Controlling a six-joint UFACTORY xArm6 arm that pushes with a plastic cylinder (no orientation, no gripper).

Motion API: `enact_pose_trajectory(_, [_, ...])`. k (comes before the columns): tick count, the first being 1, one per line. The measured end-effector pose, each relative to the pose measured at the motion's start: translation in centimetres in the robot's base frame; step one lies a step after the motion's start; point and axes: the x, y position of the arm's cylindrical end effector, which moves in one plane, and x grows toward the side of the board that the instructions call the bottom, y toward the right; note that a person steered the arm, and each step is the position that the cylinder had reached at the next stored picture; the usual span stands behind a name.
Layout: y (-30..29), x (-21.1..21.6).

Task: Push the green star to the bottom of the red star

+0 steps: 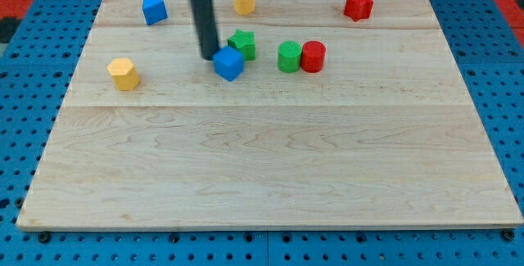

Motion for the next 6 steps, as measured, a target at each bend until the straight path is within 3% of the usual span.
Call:
enact_pose_trajectory(2, [4.0,-2.7])
enact_pose_trajectory(4, [3.3,-5.4])
enact_pose_trajectory(6, [17.3,-4.0])
